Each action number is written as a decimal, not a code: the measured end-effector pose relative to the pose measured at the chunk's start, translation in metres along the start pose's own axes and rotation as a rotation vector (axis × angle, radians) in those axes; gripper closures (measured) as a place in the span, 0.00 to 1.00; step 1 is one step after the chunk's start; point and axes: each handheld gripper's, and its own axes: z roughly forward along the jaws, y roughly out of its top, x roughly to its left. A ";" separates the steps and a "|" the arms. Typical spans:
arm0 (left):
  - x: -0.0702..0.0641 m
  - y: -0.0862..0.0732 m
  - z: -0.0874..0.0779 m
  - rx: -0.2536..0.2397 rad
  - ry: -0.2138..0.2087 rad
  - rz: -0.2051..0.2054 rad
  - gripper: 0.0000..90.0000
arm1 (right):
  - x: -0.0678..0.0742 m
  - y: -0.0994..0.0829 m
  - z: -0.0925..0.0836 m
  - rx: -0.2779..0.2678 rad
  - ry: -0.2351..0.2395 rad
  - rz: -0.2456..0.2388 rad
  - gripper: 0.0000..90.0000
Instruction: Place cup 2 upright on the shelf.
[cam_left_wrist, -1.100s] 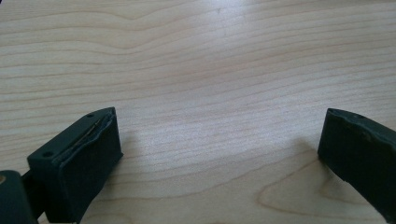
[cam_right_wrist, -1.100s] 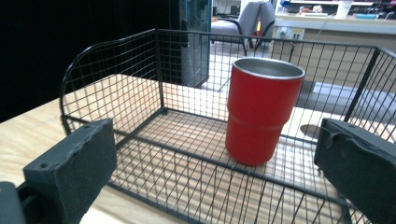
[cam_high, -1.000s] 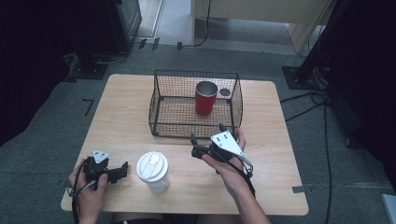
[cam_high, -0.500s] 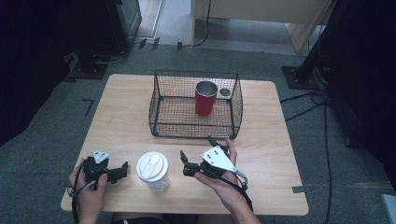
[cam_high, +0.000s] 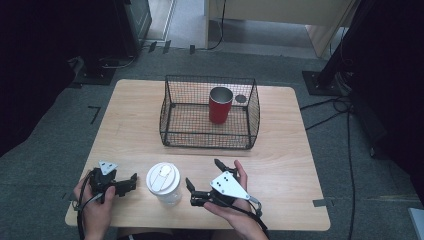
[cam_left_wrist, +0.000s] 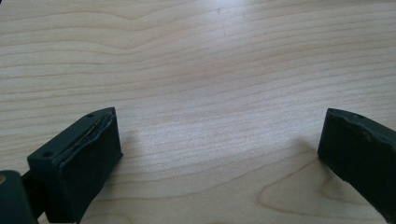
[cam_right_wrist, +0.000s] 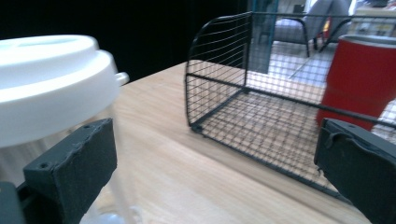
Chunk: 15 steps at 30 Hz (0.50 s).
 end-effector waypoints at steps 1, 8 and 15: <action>0.000 0.000 0.000 0.000 0.000 0.000 0.00 | 0.002 -0.001 0.000 0.001 0.009 0.007 0.00; 0.000 0.000 0.000 0.000 0.000 0.000 0.00 | 0.019 -0.009 0.001 0.005 0.082 0.007 0.00; 0.000 0.000 0.000 0.000 0.000 0.000 0.00 | 0.035 -0.013 0.005 0.006 0.151 0.012 0.00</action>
